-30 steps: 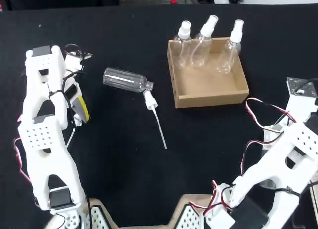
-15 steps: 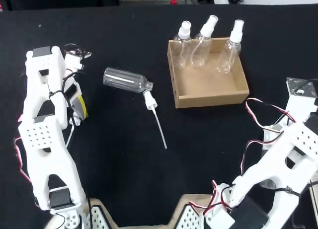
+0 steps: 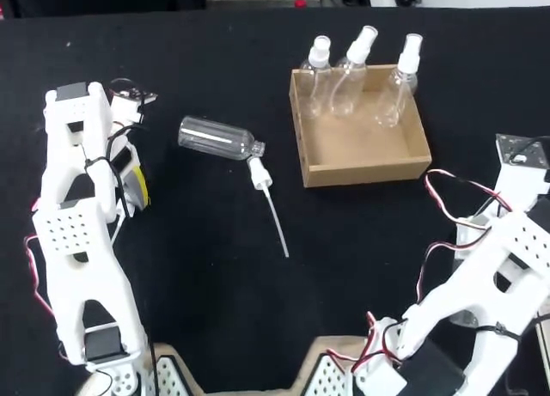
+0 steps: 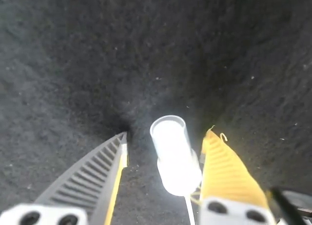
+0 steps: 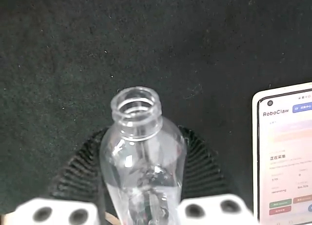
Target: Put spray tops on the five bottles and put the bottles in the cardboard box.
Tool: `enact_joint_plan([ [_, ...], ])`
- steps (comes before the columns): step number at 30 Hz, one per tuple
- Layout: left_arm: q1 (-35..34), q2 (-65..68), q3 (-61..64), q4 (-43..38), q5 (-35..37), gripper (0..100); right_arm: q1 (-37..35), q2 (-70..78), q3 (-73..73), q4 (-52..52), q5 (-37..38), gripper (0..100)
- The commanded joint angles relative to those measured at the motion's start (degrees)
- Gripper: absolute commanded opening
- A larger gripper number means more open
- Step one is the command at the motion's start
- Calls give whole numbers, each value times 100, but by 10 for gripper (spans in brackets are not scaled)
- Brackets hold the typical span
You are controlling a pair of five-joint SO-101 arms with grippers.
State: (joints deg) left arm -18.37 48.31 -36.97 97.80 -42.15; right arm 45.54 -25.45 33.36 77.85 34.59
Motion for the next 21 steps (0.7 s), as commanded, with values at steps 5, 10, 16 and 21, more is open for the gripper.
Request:
enact_joint_plan([
  [5, -75, -308, -171, 211, 9, 305, -53, -286, -31, -44, -35, 11],
  [10, -110, -308, -154, 211, -123, 299, 97, -286, -40, -44, 62, 11],
  [16, -127, -308, 242, 176, -352, 298, 308, -286, -48, -53, 246, 11],
  [21, -119, -308, 295, 167, -360, 298, 308, -286, -40, -53, 246, 11],
])
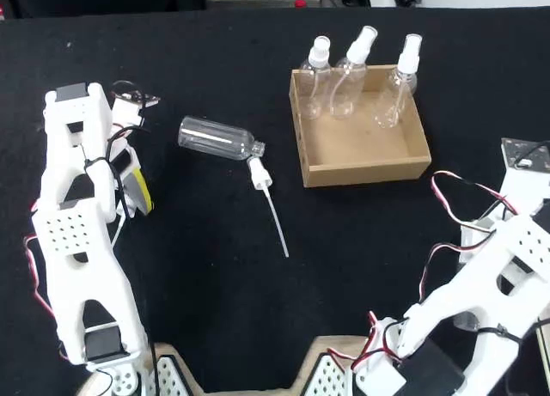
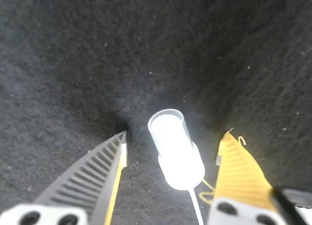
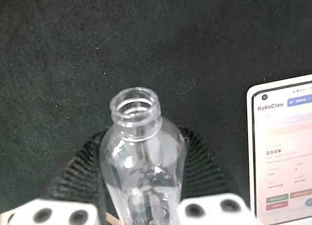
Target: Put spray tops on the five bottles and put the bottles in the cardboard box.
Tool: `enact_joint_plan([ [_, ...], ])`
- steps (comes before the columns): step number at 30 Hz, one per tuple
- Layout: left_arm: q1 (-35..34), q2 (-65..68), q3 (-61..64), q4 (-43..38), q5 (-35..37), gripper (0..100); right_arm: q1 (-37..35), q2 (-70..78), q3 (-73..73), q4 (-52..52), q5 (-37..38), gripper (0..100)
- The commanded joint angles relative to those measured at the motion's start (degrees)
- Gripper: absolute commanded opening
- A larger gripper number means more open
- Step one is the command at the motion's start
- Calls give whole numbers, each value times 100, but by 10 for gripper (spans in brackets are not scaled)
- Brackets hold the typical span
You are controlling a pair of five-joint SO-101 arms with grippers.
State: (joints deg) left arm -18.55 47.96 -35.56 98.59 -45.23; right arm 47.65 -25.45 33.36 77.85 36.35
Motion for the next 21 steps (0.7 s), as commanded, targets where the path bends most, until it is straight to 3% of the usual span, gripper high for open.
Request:
enact_joint_plan([
  [1, -110, -273, 154, 88, -53, 298, 97, -286, -40, -53, 70, 11],
  [21, -215, -264, 268, 97, -475, 259, 97, -286, -40, -53, 70, 11],
])
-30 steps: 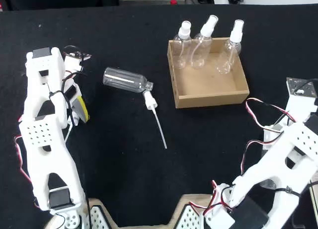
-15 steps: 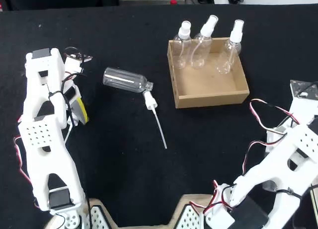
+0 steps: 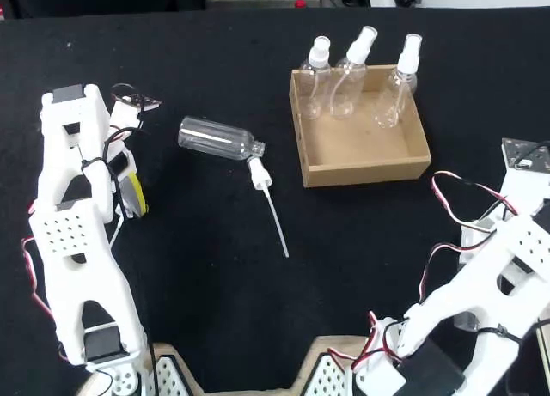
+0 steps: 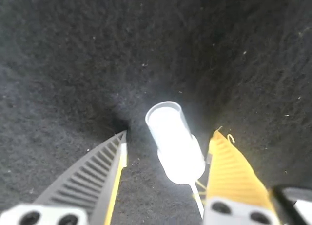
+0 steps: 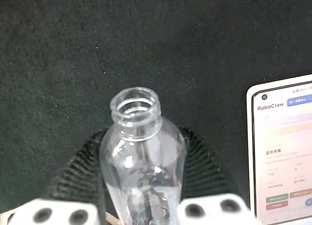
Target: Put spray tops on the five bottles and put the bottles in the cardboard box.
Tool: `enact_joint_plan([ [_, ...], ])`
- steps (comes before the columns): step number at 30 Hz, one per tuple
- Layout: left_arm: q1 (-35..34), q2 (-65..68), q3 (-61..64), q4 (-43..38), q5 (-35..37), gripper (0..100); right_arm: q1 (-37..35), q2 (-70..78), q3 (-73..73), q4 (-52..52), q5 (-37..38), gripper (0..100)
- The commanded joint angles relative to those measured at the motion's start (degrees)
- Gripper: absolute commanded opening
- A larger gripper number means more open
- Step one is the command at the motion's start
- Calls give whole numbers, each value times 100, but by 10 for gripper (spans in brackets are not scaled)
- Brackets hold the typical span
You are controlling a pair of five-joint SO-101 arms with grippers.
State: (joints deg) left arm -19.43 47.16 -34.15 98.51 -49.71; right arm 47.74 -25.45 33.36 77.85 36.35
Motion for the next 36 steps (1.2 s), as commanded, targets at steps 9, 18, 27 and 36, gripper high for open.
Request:
enact_joint_plan([
  [9, 92, -273, 497, 141, -18, 171, 44, -286, -75, 35, 26, 11],
  [18, 75, -1776, 875, 229, 264, 170, 18, -295, -470, 457, 18, 11],
  [27, 198, -3771, 2035, -114, 835, 171, -475, -295, -1358, 1433, -220, 11],
  [36, 136, -2646, 1982, -396, -316, 283, -510, -295, -1332, 1433, -220, 11],
])
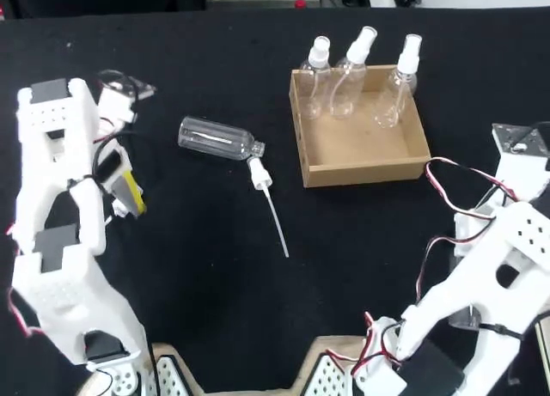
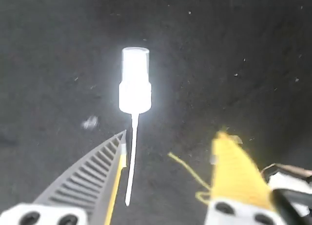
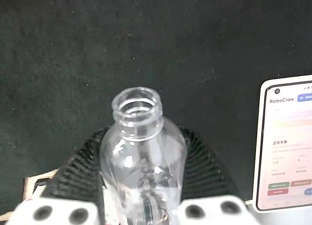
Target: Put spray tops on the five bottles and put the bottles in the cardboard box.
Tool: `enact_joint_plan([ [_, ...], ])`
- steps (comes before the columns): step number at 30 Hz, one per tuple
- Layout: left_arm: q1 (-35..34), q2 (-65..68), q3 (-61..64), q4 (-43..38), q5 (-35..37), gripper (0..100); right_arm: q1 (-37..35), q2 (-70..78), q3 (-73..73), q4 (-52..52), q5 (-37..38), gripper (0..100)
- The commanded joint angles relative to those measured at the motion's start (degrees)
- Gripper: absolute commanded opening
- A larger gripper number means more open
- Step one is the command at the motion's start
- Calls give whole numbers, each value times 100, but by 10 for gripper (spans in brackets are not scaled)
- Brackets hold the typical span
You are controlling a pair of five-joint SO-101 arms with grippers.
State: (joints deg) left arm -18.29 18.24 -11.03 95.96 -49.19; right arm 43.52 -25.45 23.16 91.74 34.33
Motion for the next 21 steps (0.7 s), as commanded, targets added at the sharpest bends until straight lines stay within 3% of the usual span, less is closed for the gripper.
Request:
enact_joint_plan([
  [1, 40, 440, -435, -149, -501, 273, -88, -295, -303, 44, -18, 11],
  [12, -207, 2435, -2413, -97, -633, 269, -79, -295, -303, 44, -18, 11],
  [21, -286, 2892, -2580, -88, -633, 263, -79, -295, -303, 53, -26, 11],
])
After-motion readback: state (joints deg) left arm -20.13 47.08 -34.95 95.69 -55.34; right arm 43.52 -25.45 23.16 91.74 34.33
